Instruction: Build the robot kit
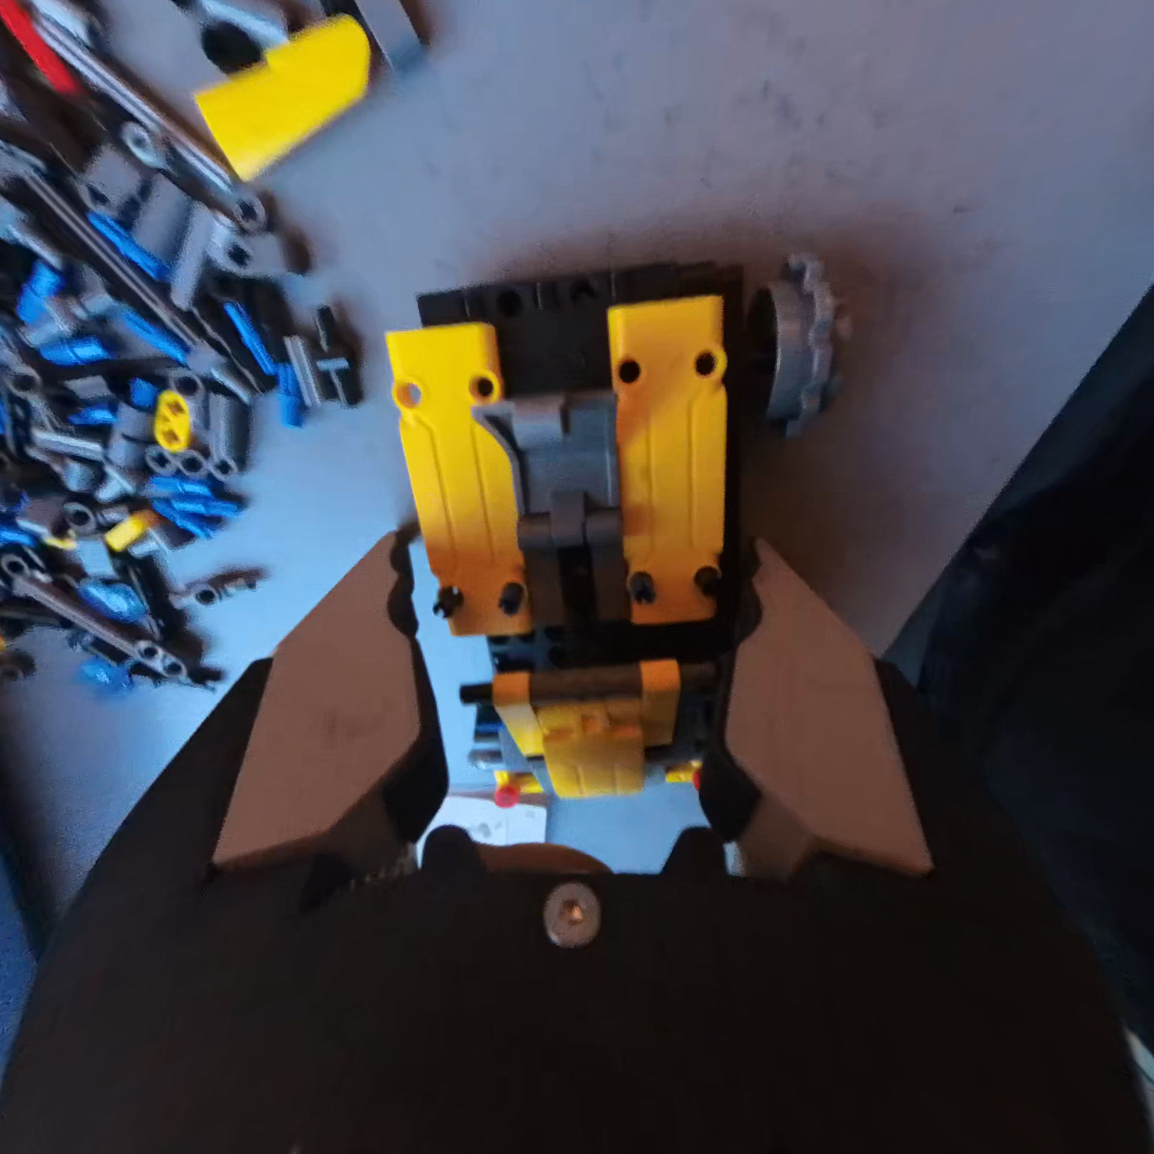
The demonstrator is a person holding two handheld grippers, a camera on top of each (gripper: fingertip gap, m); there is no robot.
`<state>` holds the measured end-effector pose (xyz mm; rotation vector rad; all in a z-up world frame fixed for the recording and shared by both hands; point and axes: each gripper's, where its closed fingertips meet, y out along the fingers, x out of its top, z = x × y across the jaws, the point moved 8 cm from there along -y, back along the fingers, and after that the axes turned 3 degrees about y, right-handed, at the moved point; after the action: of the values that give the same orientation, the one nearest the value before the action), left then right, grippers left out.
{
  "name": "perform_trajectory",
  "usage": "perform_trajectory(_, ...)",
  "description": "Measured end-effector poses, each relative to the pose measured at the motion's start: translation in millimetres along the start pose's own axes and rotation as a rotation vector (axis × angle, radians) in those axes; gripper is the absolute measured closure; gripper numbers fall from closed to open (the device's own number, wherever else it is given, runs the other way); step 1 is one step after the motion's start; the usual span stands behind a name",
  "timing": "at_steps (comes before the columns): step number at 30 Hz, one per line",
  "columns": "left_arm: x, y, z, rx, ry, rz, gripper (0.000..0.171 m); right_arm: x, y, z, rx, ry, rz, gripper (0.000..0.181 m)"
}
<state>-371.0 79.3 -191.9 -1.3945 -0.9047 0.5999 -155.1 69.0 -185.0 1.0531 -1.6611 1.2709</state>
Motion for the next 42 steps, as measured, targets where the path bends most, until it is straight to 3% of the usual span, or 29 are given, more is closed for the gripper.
perform_trajectory(6, 2, -2, 0, -0.035, 0.014, -0.032, 0.078, -6, 1, -3, -0.015, 0.016, 0.0, 0.175)
perform_trajectory(15, -23, -16, -1, -0.672, -0.184, -0.245, 0.079, 12, 11, 7, 0.046, 0.013, -0.053, 0.175)
perform_trajectory(20, -32, -12, 1, -0.822, -0.231, -0.367, 0.079, 27, 26, 11, 0.135, -0.053, -0.039, 0.174)
perform_trajectory(25, -20, -6, -24, -0.969, -0.227, -0.534, 0.083, 23, 37, 10, 0.13, -0.037, 0.004, 0.175)
perform_trajectory(32, -9, 6, -27, -0.917, -0.243, -0.61, 0.077, 5, 37, 8, 0.104, 0.014, 0.052, 0.174)
perform_trajectory(42, -12, -5, -20, -0.689, -0.156, -0.531, 0.07, 11, 49, 12, 0.071, 0.03, 0.038, 0.174)
